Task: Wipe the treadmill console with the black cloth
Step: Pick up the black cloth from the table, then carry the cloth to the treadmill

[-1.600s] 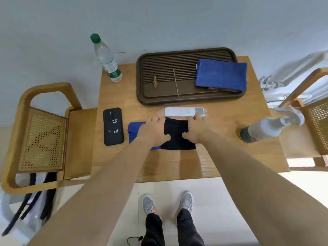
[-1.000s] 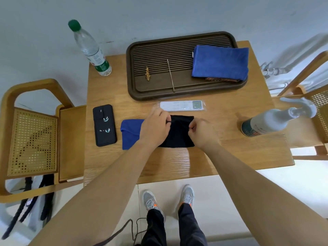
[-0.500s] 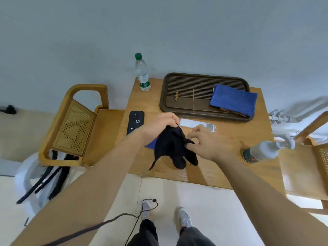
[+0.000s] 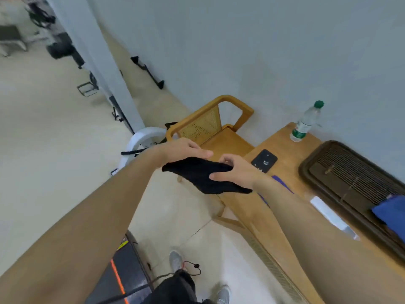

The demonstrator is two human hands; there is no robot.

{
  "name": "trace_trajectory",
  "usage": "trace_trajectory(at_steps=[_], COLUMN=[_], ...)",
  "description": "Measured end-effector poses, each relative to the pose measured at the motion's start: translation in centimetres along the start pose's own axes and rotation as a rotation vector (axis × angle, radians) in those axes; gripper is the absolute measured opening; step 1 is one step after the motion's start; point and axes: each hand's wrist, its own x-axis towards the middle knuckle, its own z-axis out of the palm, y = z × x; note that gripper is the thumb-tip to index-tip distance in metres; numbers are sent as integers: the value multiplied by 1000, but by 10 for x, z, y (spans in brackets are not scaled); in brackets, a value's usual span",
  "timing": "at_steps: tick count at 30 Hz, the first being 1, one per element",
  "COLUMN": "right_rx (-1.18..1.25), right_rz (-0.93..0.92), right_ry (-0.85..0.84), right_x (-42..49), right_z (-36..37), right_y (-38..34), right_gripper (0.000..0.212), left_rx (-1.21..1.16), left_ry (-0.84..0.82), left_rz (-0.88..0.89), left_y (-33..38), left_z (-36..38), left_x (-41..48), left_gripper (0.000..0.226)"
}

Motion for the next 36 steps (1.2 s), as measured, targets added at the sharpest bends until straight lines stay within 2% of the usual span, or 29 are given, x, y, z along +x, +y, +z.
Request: trace_trajectory(at_steps=[3,8,13,16,18,24,26,30,36], right_rx=[-174,-524,-739,-747,-751,-733,-679,-596,-641], right_rz=[-46,-159,-192,-258,-277,-393,-400,-414,-489], right_ry=[-107,-288,-353,-314,-318,-258,-329,-550,-908], right_x=[52,141,222,259,281,357,389,458,512], right_z=[35,108,188,231,259,340,369,432,532], right_y=[-37,-106,-168,-206,-230,-303,-330,-380,-464], right_gripper=[34,14,10,9,13,39,44,43,26], left_rx=[46,31,-37,-95,-147,-457,-518,-652,-826], left_ry=[45,181,293,381,500,892,980,1114,1313], left_rz=[-73,-201,-306,-354,-360,-397,-457,-597,-809], left_y=[-52,-149,-242,-295,-329,-406,-434,-495,-545], left_z=[-43,-112,-170,-198,-215,-261,-277,-306,-334], left_x=[-27,-69,-109,-133,-145,-176,-182,-195,-231], left_gripper=[35,28,42,45,39,17,19,39,23])
